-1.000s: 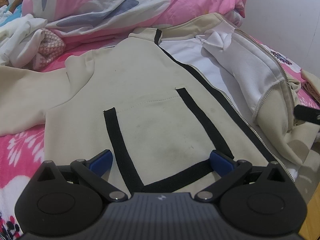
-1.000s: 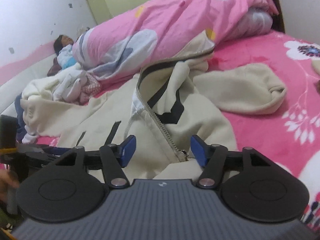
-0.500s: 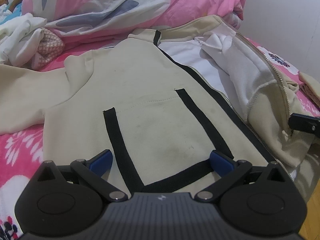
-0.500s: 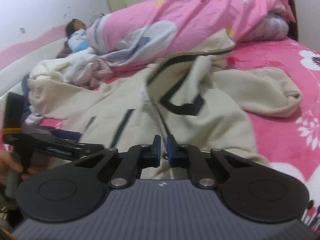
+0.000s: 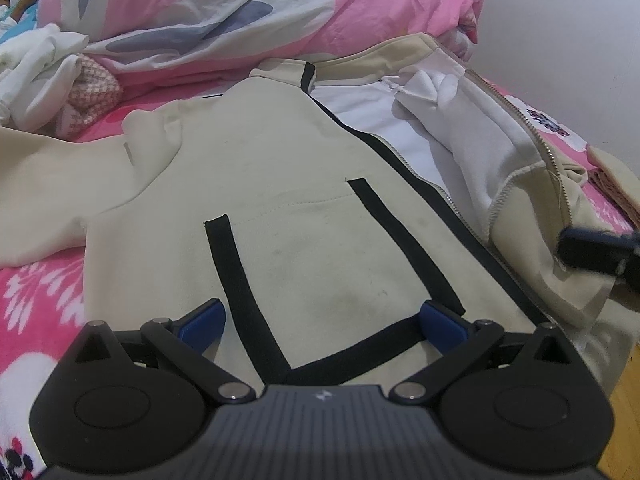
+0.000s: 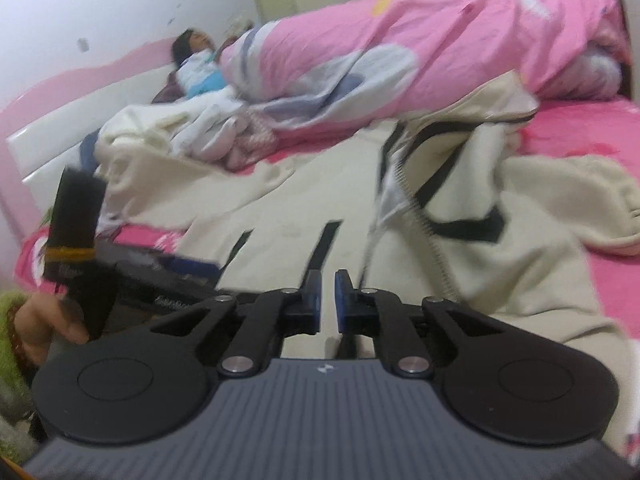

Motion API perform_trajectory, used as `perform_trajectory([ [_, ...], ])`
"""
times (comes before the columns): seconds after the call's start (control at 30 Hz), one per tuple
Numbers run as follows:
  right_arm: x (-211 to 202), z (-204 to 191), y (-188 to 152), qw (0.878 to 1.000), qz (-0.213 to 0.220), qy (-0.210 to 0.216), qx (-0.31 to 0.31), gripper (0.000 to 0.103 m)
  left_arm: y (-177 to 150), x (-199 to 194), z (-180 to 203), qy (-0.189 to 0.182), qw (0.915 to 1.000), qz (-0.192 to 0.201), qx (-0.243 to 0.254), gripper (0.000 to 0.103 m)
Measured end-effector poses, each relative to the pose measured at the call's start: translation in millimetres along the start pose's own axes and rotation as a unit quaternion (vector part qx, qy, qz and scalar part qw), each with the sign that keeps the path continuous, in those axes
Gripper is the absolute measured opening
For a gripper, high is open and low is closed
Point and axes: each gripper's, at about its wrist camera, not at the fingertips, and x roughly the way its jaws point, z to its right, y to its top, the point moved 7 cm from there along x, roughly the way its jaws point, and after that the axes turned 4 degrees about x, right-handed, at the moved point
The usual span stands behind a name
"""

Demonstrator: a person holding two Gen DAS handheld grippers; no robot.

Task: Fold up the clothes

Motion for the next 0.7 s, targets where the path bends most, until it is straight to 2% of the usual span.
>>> perform_trajectory([
  [0.03, -3.6, 7.1, 2.9, 1.0, 0.006, -0.015, 0.005, 0.032, 0.0, 0.0, -0.1, 0.0, 1.0, 0.0, -0.001, 0.103],
  [0.1, -9.7, 23.7, 7.7, 0.999, 0.015, -0.043, 0.019, 0.051, 0.0, -0.1, 0.2, 0.001, 1.0, 0.001, -0.001, 0.103],
  [0.33, -15.8, 69.7, 13.6, 0.996, 0.029, -0.058, 0.054, 0.058, -0.1, 0.2, 0.7, 0.002, 1.0, 0.002, 0.001, 0.103],
  [0.53, 14.6, 75.4, 3.8, 0.998, -0.008, -0.017, 0.059, 0.058, -0.5, 0.3, 1.1, 0.004, 1.0, 0.003, 0.004, 0.103],
  [0.7, 17.8, 70.2, -0.4, 0.999, -0.019, -0.024, 0.04, 0.055, -0.9, 0.8, 1.8, 0.006, 1.0, 0.005, 0.006, 0.103],
])
